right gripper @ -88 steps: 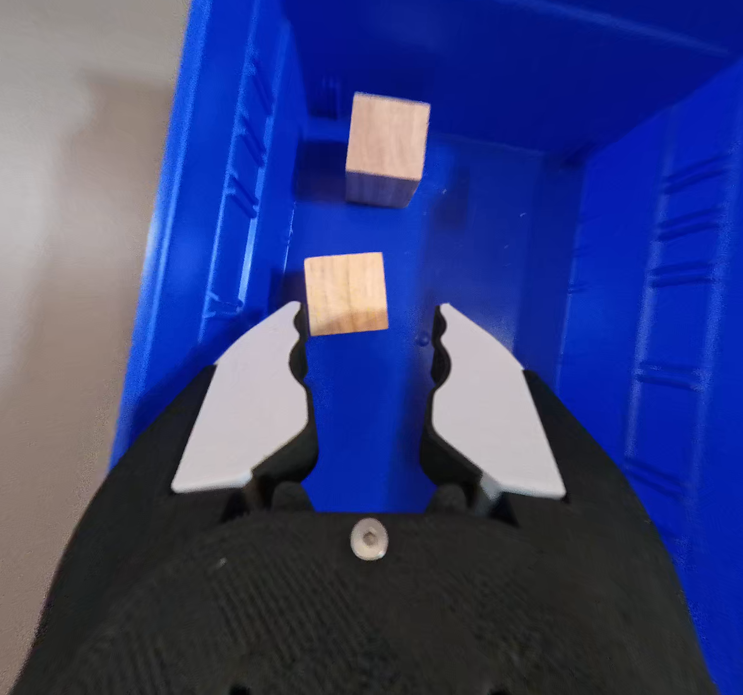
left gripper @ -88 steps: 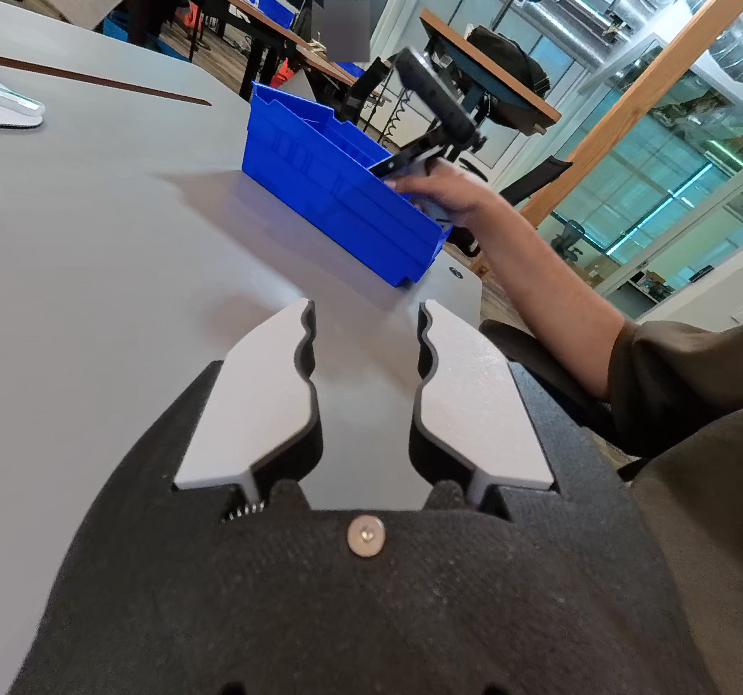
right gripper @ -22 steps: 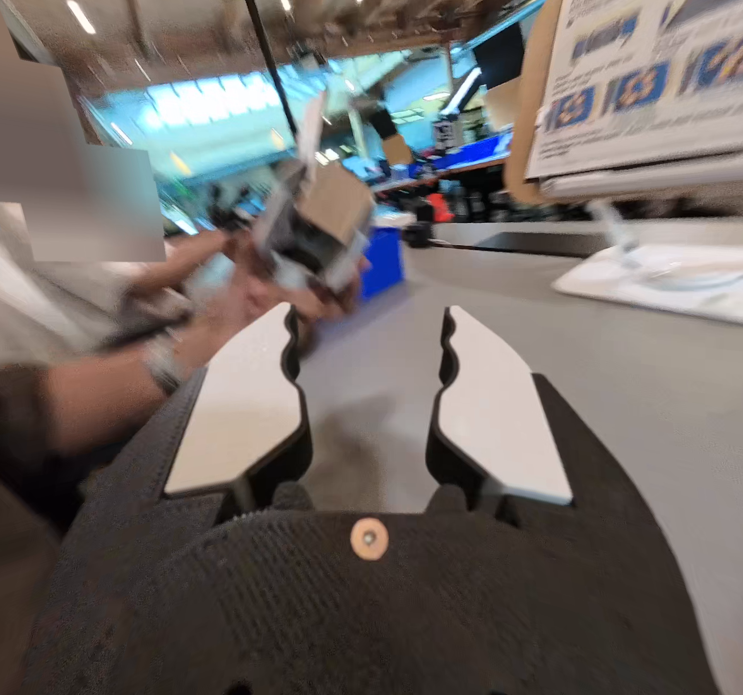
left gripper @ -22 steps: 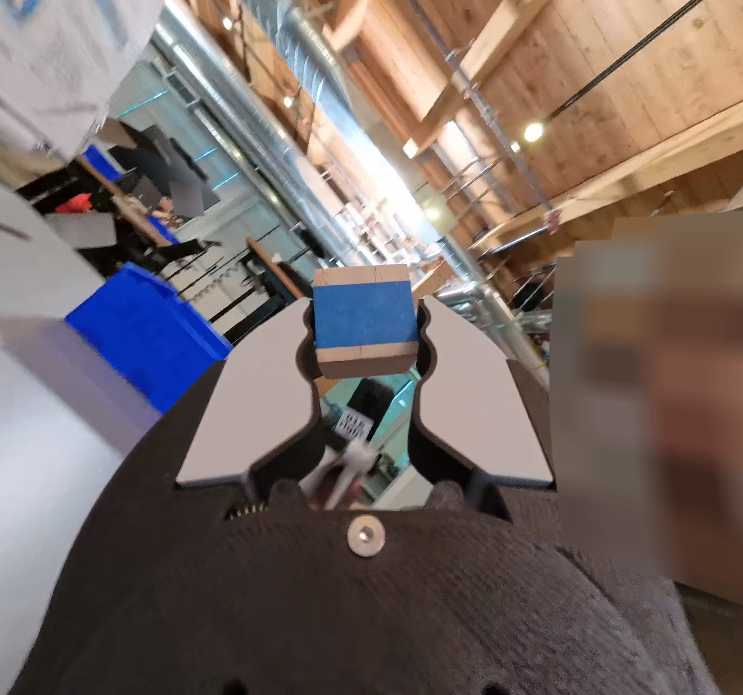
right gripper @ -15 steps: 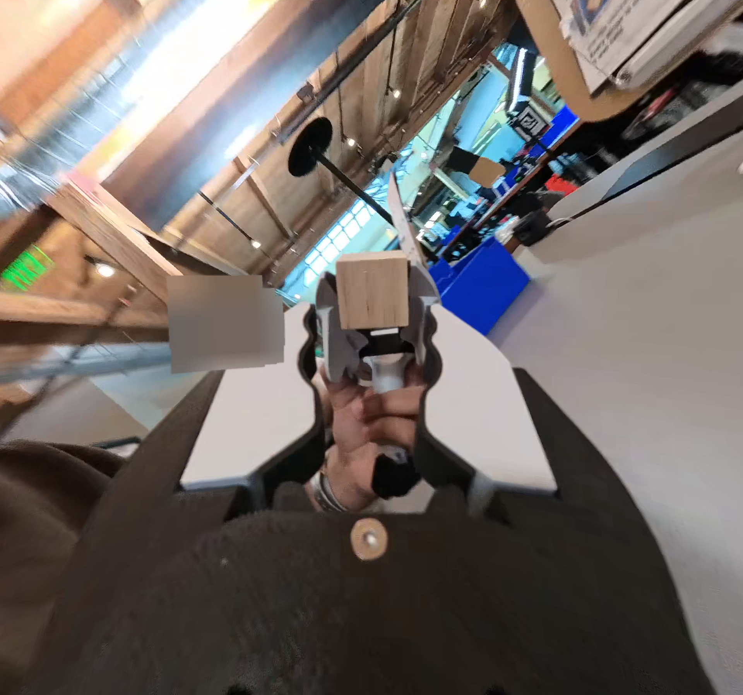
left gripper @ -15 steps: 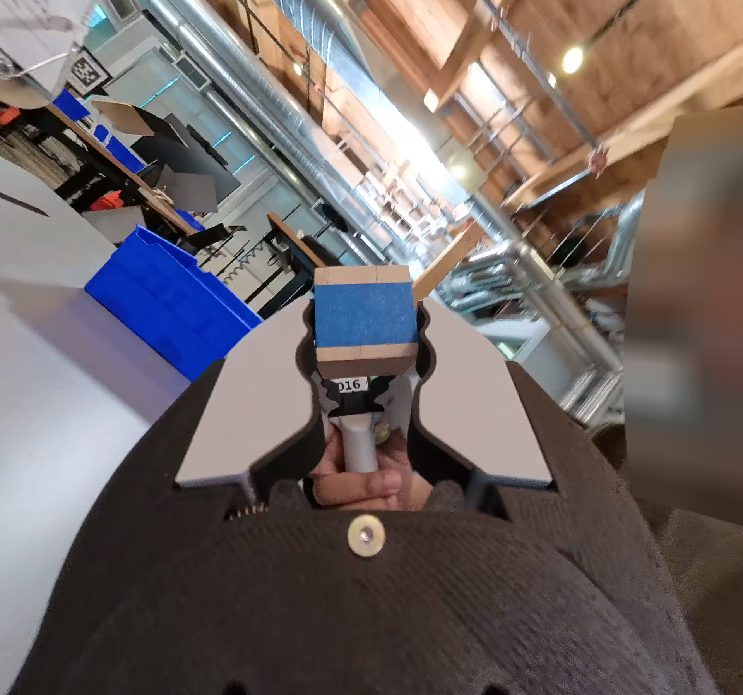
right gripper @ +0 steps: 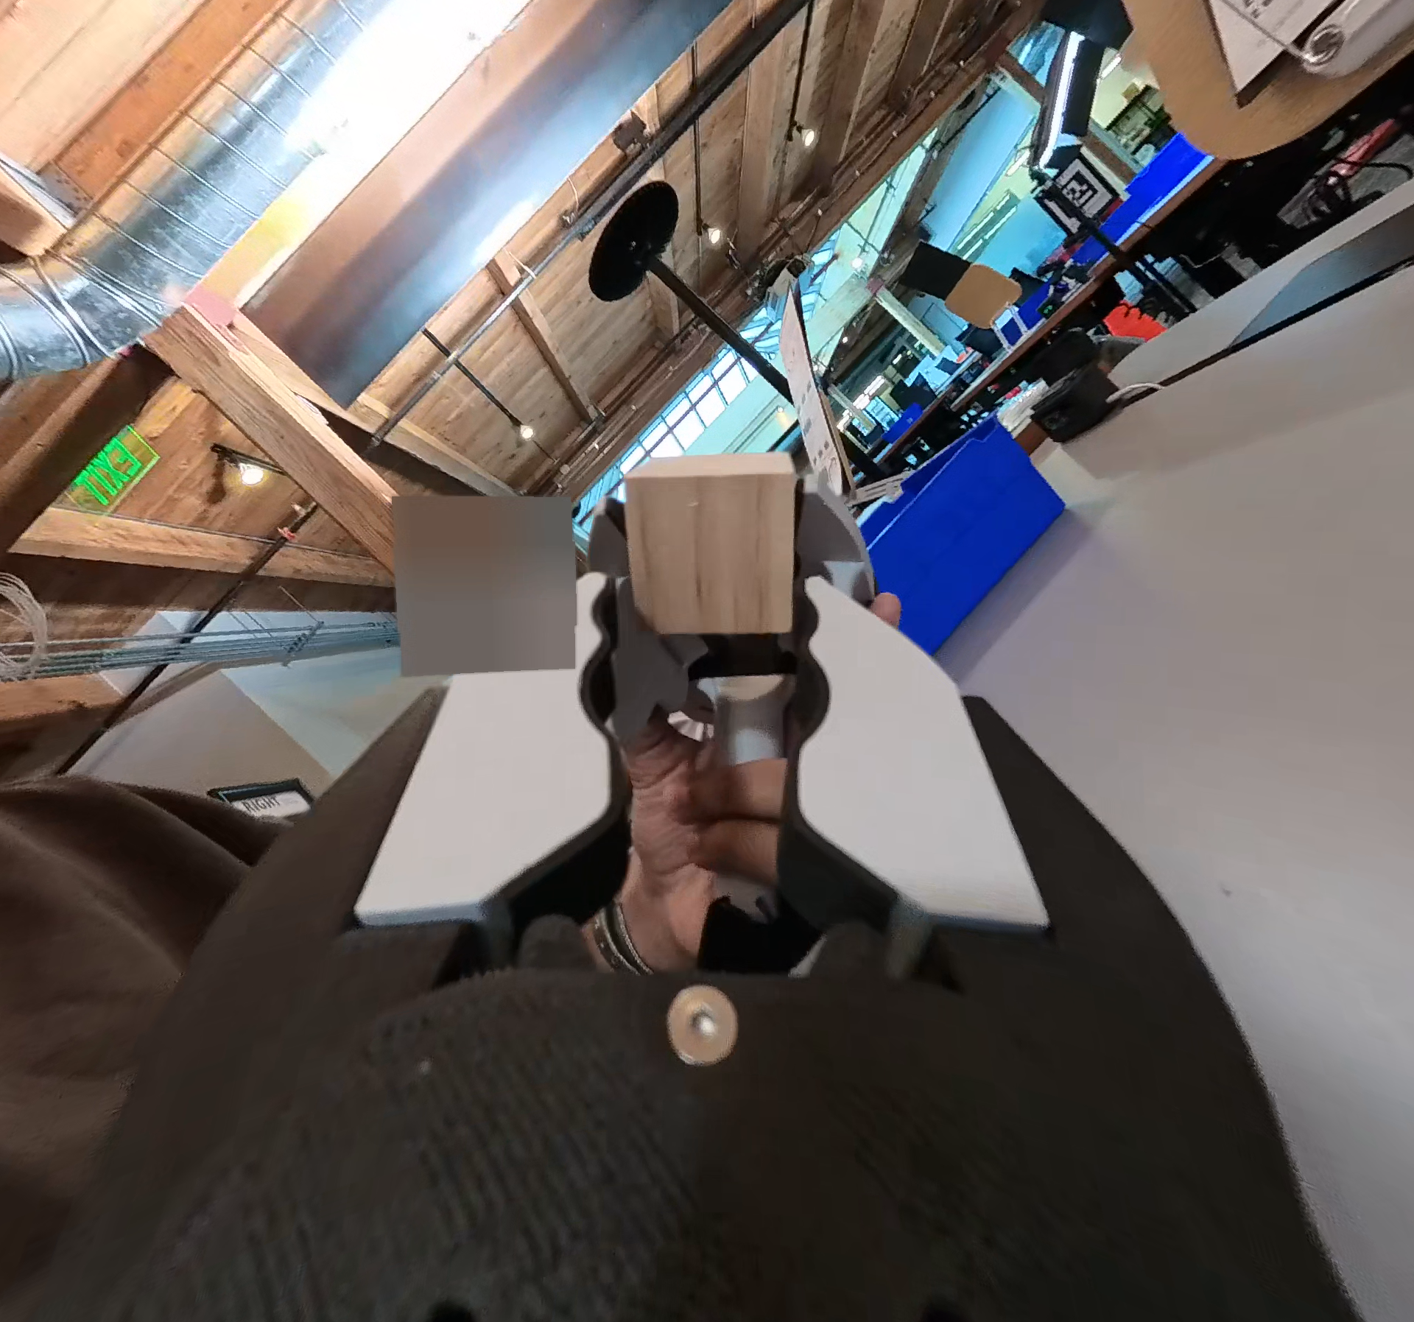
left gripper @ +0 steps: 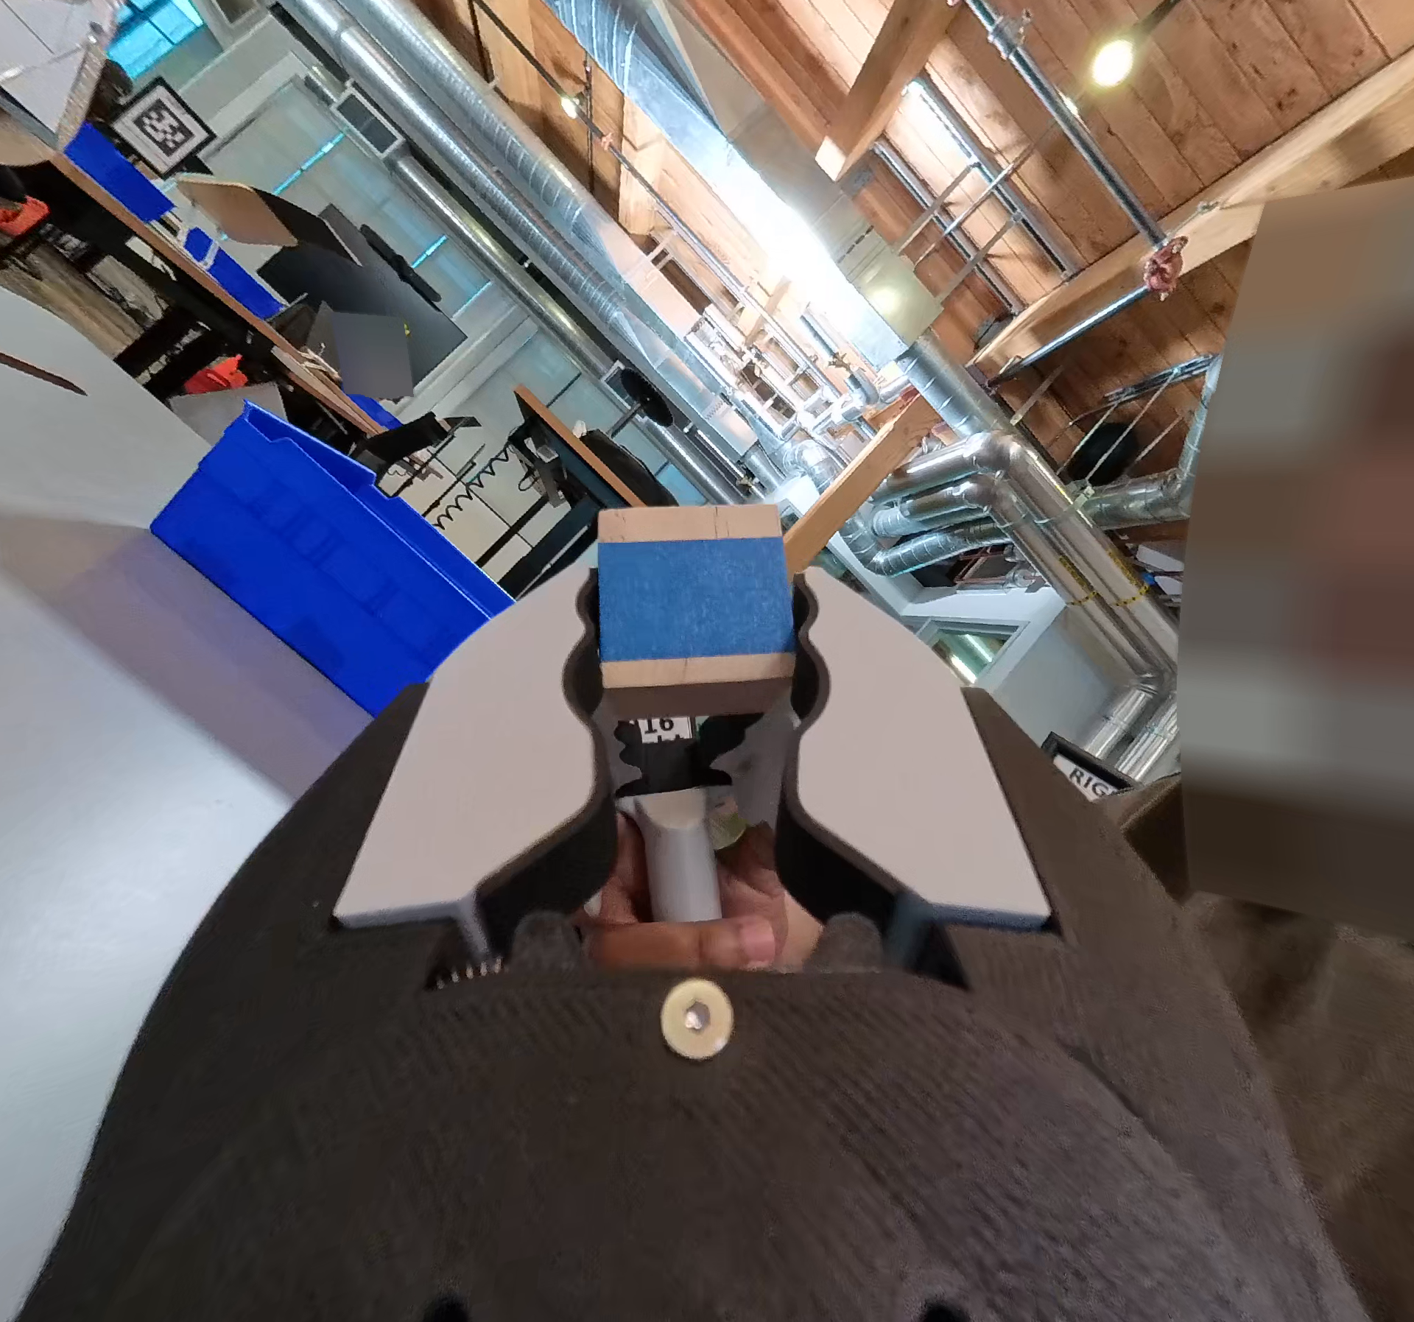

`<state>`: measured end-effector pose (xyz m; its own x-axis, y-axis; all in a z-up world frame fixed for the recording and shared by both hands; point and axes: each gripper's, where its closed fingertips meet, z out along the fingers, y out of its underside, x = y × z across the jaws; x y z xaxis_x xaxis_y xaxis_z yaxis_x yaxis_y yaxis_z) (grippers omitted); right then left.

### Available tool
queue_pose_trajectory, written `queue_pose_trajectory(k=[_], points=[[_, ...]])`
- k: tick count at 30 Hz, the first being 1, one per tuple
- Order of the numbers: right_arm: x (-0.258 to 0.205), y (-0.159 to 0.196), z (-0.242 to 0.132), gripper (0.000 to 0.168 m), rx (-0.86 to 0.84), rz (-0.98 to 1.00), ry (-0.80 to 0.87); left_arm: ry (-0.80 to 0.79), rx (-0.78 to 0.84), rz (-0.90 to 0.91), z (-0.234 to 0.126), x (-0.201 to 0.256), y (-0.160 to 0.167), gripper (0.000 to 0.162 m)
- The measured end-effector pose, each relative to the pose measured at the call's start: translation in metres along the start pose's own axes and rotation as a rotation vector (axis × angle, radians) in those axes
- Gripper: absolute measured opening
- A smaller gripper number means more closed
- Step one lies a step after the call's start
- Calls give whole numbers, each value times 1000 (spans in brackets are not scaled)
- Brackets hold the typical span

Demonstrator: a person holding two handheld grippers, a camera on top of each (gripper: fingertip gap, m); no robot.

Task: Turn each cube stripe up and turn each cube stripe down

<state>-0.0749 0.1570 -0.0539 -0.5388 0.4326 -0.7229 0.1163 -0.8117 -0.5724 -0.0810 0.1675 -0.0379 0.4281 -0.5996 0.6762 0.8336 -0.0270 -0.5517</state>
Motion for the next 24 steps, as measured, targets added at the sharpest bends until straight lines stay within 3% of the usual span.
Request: queue_pose_trajectory(k=[7,11,14,17,19,24], points=[[-3,-10,-2,41,-15,-46,-10,22,-35,-10,1,1,8,49],[-11,-58,-17,41,78,-149,28,-30,-5,-42,-5,-10,1,76],[-22,-117,-40,41,160,-306,118,-53,-37,-36,-9,-16,3,81],[-24,-182,-77,41,190,-480,320,-88,-99,17,-11,-23,9,82],[-10,-215,-111,41,130,-573,542,-105,-136,38,-11,-26,14,81],[56,-233,-222,41,-215,-655,1130,-112,-187,26,-8,-30,27,81]])
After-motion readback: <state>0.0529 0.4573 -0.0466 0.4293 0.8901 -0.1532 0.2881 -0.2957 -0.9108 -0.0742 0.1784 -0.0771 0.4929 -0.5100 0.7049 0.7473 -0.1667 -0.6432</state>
